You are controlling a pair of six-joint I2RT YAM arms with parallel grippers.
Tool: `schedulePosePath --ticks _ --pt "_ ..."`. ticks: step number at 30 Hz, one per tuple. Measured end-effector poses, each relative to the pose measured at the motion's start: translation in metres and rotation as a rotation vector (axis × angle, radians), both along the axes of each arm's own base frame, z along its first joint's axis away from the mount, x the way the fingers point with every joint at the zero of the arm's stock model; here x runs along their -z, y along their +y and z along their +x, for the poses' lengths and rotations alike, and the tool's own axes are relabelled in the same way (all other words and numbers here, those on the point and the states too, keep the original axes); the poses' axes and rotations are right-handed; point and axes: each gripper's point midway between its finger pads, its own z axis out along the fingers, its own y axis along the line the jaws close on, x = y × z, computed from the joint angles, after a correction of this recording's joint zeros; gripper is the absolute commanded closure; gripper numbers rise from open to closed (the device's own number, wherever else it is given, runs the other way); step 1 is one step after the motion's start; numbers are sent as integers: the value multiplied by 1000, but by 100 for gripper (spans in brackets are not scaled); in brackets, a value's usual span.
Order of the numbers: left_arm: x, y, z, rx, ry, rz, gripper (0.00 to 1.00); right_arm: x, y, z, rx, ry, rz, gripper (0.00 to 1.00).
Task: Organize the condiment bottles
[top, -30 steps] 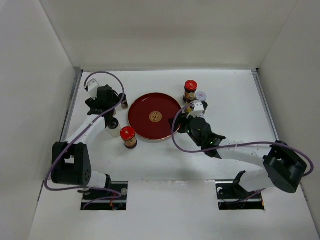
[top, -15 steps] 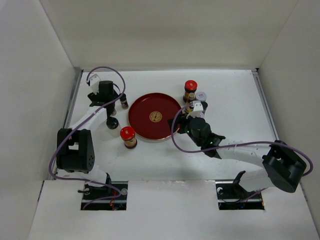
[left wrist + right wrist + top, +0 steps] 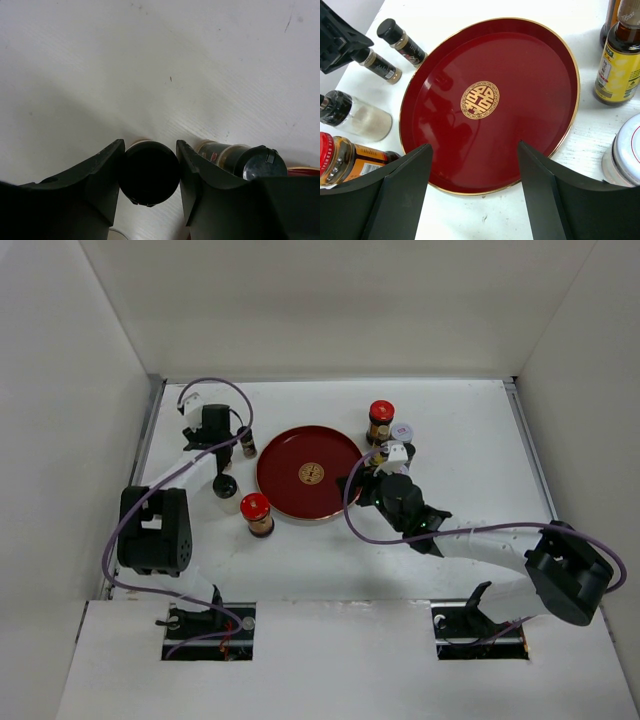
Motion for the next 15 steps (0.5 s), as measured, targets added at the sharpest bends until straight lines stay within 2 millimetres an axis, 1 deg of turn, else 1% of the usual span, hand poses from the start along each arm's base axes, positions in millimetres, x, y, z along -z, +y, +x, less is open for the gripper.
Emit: schedulePosePath --ticks 2,4,6,8,10,12,14,15 --pt "-9 2 -1 -8 -21 6 69 0 0 0 0 0 0 25" --pt "-29 5 -2 -21 -70 17 69 0 0 0 0 0 0 25" --pt "-62 7 -6 -32 -148 26 69 0 0 0 0 0 0 25" --pt "-102 8 -10 -38 -249 32 69 0 0 0 0 0 0 25" --pt "-143 2 -14 -29 -344 36 69 0 0 0 0 0 1 25" --pt "-178 -14 -14 6 -427 30 69 0 0 0 0 -1 1 26" --pt "-205 -44 -9 72 -491 10 69 -1 -2 -1 2 -2 4 27" --pt "-211 -63 -7 112 -508 -3 69 -2 -4 0 5 -4 6 28"
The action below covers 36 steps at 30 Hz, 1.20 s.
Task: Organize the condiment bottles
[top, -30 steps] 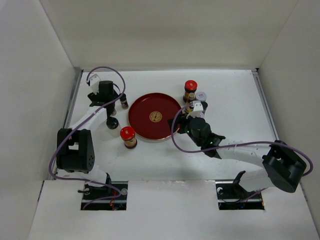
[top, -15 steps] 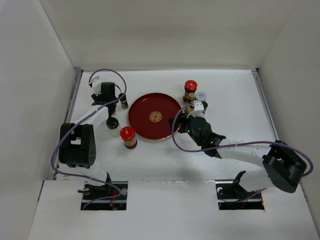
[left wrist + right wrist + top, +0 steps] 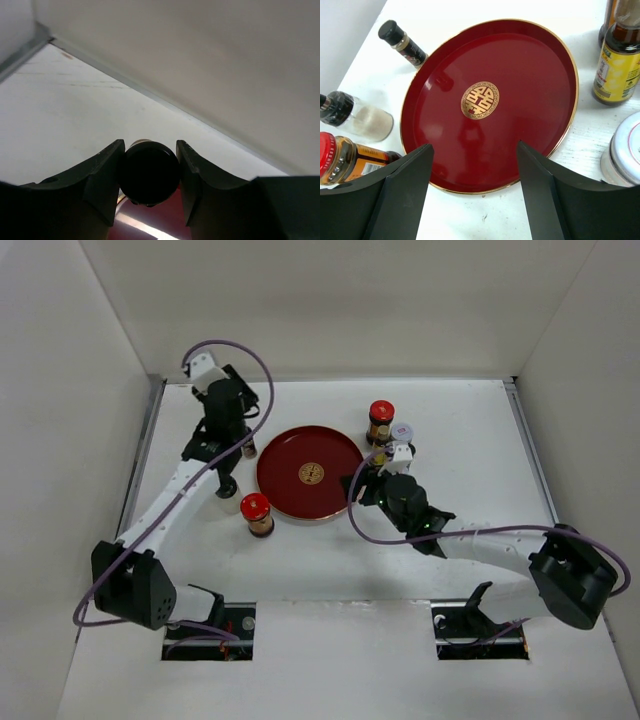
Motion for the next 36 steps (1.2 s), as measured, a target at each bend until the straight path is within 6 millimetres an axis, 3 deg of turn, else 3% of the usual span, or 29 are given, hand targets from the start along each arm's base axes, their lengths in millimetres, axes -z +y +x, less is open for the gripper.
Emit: schedulePosePath --ticks 3,6,10,13,17,27,31,36 --pt "7 -53 7 121 10 -1 69 -2 -12 5 32 -2 19 29" --pt "47 -95 17 210 95 19 69 0 -33 16 98 7 42 30" --pt "104 -126 30 260 218 64 69 7 -57 26 175 33 74 30" --pt "131 -142 43 283 272 84 69 11 -60 26 184 47 84 30" --pt "151 -148 56 284 306 97 69 11 -59 25 177 50 90 29" --pt "193 -142 63 264 388 130 67 9 -58 24 172 47 100 29" --pt "205 -138 64 257 415 144 56 9 -58 24 170 47 100 29" --pt "205 -135 66 247 412 150 39 10 -57 23 164 49 100 28"
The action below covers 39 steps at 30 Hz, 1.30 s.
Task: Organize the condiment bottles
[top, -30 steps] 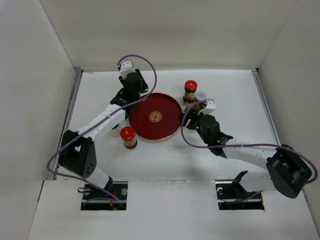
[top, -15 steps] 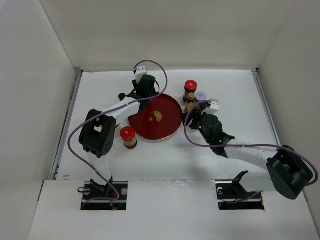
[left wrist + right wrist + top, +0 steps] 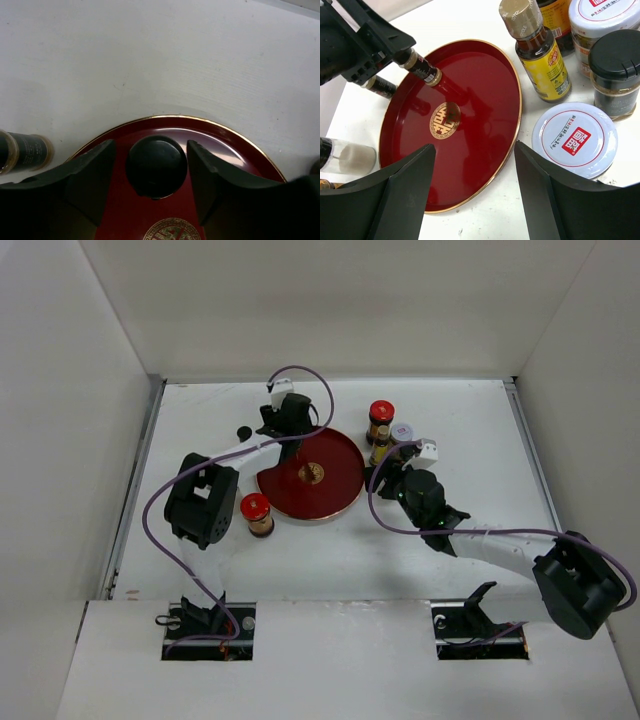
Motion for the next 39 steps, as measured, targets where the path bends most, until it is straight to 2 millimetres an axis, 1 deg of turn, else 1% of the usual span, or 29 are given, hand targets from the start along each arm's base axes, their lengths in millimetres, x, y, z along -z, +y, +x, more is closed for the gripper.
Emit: schedulePosePath --ticks 2,5,9,11,13,15,16,18,20,21,23,24,26,27,29,30,32,34,36,39 --pt "0 0 0 0 1 3 31 0 0 0 -2 0 1 28" --pt "0 1 0 -2 1 5 24 0 1 -1 -7 1 2 28" --pt "-2 1 -1 0 -2 6 18 0 1 -1 -9 1 2 28" --pt "-9 1 -1 1 -13 0 17 0 2 -1 -10 1 2 28" --pt "-23 1 -1 3 -37 -13 17 0 2 -1 -10 1 2 28" --pt "-43 3 -5 7 -70 -34 18 0 2 -1 -10 1 2 28" --pt "-54 4 -8 11 -90 -47 20 0 2 -1 -11 1 2 28" --pt "-81 10 -13 8 -140 -75 30 0 2 -1 -15 2 2 28" --pt "-105 21 -17 -4 -187 -97 38 0 3 -2 -18 3 2 27" --pt "-116 28 -19 -17 -208 -106 41 1 3 -2 -19 3 3 27" --pt "-133 49 -19 -55 -241 -115 42 1 3 -2 -22 4 3 27" --pt "-136 61 -19 -81 -250 -114 42 1 4 -2 -24 4 3 27" --pt "-135 83 -21 -132 -249 -98 42 1 4 -2 -26 4 4 27" --pt "-129 95 -22 -161 -237 -82 42 1 4 -2 -26 4 4 27" --pt "-111 113 -27 -200 -197 -46 44 1 5 -2 -29 6 4 27" --pt "-101 119 -31 -210 -171 -28 44 2 5 -2 -29 6 3 27" --pt "-80 127 -38 -218 -121 -4 44 4 6 -2 -32 12 0 27" --pt "-66 131 -43 -214 -78 7 43 6 6 -2 -33 14 -2 27" --pt "-58 132 -44 -198 -56 4 43 7 7 -2 -35 15 -2 27" --pt "-53 132 -42 -179 -43 -3 43 7 7 -1 -36 14 -2 27"
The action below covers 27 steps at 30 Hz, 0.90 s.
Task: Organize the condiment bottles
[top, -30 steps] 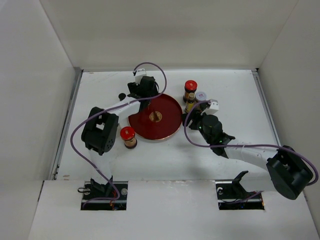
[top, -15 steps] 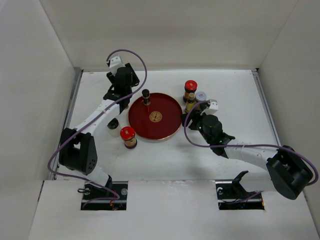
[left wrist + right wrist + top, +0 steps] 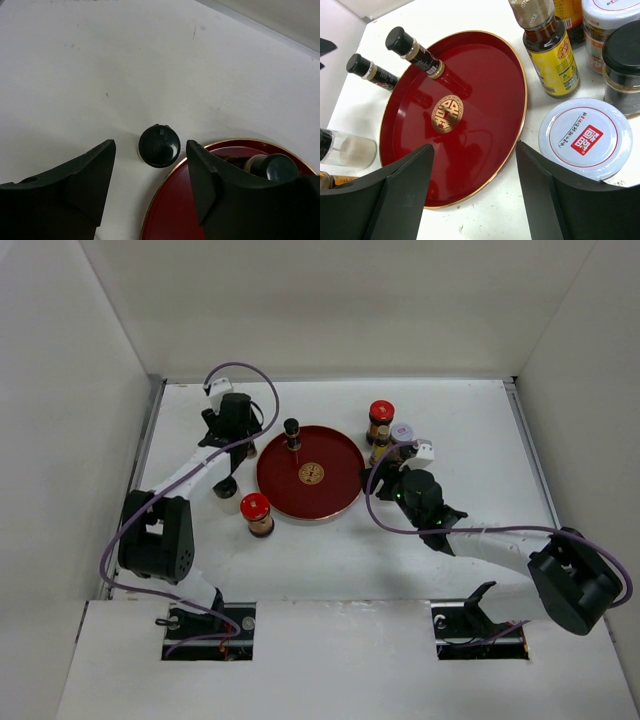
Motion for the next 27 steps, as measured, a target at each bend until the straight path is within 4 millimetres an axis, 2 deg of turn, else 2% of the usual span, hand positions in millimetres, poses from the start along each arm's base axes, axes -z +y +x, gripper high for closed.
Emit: schedulePosePath --ticks 7,10,17,27 --pt "37 -2 7 35 79 -10 45 -1 1 0 -3 -6 -2 26" --pt "34 -6 17 47 62 -19 45 -1 1 0 -4 -7 -2 26" --pt "45 -7 19 54 88 -15 46 4 2 0 -10 4 -10 26" --pt "45 -7 21 56 92 -12 67 5 5 -1 -19 6 -11 26"
